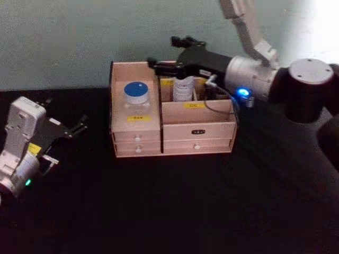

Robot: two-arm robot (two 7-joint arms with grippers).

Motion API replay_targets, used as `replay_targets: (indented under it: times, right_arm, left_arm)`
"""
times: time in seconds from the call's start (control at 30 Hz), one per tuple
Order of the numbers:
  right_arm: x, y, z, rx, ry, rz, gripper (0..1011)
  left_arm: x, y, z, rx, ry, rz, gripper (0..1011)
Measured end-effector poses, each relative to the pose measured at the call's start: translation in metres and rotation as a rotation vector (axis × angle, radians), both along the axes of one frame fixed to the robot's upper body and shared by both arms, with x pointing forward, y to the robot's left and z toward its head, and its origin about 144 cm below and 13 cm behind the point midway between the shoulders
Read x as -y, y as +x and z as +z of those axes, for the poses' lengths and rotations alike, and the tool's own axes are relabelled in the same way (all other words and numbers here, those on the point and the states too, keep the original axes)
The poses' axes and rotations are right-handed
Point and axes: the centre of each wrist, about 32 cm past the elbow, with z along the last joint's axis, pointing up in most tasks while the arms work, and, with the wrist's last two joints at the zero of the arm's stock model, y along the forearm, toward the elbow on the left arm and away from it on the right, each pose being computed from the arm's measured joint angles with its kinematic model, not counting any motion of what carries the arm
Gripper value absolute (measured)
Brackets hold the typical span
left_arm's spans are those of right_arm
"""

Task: Pick up the facial cleanser and watermelon frost from the table and place them into the tiered storage box.

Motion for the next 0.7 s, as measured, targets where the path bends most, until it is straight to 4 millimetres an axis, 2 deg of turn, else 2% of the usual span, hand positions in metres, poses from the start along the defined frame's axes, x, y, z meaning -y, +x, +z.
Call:
replay_targets:
  times: [0.2, 0.53, 0.7]
  right_arm:
    - [0.024, -0.01, -0.003, 0.033, 0.018, -0.088, 1002]
    - [0.076, -0.043, -0.026, 0.1, 0.032, -0.289, 1002]
    - [0.093, -0.06, -0.04, 0.111, 0.033, -0.374, 1003]
  left_arm:
    - [0.0, 0.0, 0.0, 0.0, 0.0, 0.0, 1001]
    - [0.0, 0.0, 0.0, 0.0, 0.0, 0.0, 1001]
    - [0.0, 0.0, 0.0, 0.0, 0.0, 0.0, 1001]
